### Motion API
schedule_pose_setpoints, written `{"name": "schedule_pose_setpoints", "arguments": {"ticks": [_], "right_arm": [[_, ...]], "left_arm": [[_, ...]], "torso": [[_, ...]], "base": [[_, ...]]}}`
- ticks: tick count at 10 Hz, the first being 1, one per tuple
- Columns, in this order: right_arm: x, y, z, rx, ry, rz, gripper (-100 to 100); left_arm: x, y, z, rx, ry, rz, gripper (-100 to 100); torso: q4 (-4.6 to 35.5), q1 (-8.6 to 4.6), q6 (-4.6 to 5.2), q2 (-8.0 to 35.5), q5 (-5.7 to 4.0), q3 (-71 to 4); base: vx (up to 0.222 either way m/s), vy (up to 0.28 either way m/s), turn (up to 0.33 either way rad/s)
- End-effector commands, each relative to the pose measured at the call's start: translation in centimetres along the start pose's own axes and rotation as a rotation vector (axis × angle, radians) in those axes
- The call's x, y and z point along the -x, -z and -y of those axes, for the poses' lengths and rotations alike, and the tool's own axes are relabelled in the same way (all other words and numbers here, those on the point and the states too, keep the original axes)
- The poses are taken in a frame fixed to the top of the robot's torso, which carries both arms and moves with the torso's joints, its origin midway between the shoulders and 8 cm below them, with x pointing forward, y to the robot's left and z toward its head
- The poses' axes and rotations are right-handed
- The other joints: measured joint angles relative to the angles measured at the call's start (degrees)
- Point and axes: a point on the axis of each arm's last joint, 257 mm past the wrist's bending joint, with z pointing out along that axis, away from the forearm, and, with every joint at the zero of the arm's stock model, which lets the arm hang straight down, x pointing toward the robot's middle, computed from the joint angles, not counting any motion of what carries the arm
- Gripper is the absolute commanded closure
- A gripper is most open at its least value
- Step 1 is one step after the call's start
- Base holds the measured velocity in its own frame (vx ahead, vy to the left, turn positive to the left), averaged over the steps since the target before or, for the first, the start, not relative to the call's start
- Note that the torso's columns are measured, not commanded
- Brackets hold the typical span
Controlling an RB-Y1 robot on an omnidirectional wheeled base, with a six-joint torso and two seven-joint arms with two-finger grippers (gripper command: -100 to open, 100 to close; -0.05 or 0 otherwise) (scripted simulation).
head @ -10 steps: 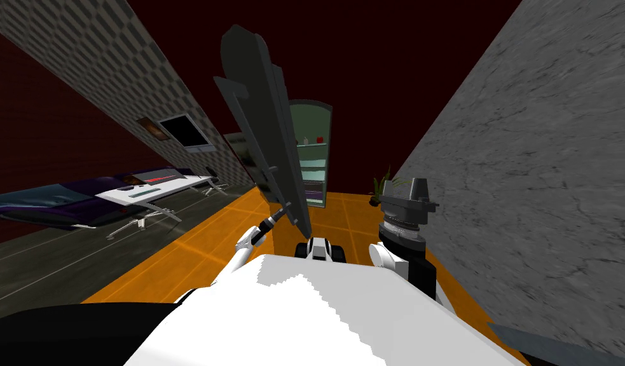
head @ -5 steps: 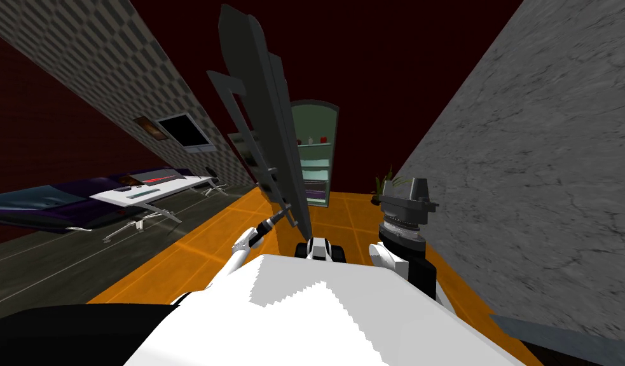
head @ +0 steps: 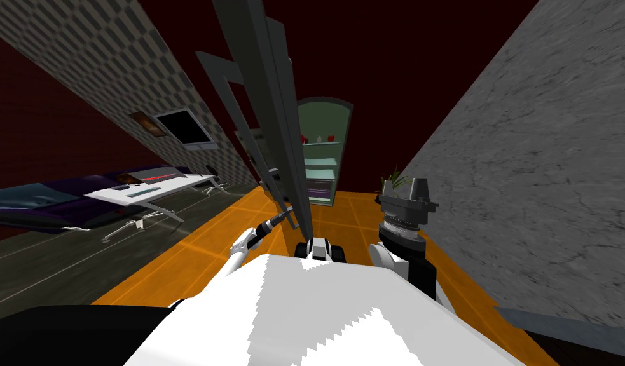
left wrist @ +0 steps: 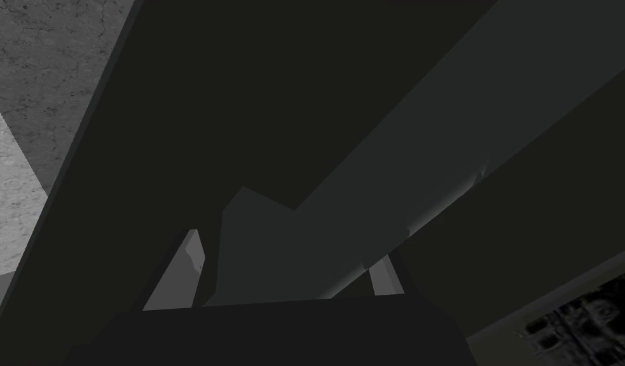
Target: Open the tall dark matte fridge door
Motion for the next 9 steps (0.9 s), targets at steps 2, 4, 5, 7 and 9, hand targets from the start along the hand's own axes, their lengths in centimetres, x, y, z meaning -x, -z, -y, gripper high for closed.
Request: {"name": "schedule_pose_setpoints", "arguments": {"ticks": [2, 4, 5, 7, 9], "right_arm": [[0.0, 0.0, 0.0, 0.0, 0.0, 0.0, 0], [0.0, 0.0, 0.0, 0.0, 0.0, 0.0, 0], [0.0, 0.0, 0.0, 0.0, 0.0, 0.0, 0], [0.0, 0.0, 0.0, 0.0, 0.0, 0.0, 0], [0.0, 0.0, 0.0, 0.0, 0.0, 0.0, 0]], "left_arm": [[-1.2, 0.2, 0.7, -0.023, 0.015, -0.021, 100], [-1.2, 0.2, 0.7, -0.023, 0.015, -0.021, 100], [-1.2, 0.2, 0.7, -0.023, 0.015, -0.021, 100], [-1.2, 0.2, 0.7, -0.023, 0.015, -0.021, 100], [0.2, -1.9, -0.1, -0.019, -0.004, 0.016, 100]], "torso": [[-0.1, -0.38, -0.15, 0.29, -0.02, 0.2], [-0.08, -0.26, -0.19, 0.36, -0.01, 0.22], [-0.13, -0.12, -0.11, 0.31, 0.08, 0.22], [-0.07, -0.07, 0.0, 0.35, 0.12, 0.23], [-0.07, -0.04, -0.04, 0.34, 0.09, 0.21]], "base": [[-0.016, 0.042, 0.009], [0.011, -0.029, -0.001], [0.006, -0.016, -0.004], [-0.002, 0.006, -0.003], [-0.064, 0.101, -0.155]]}}
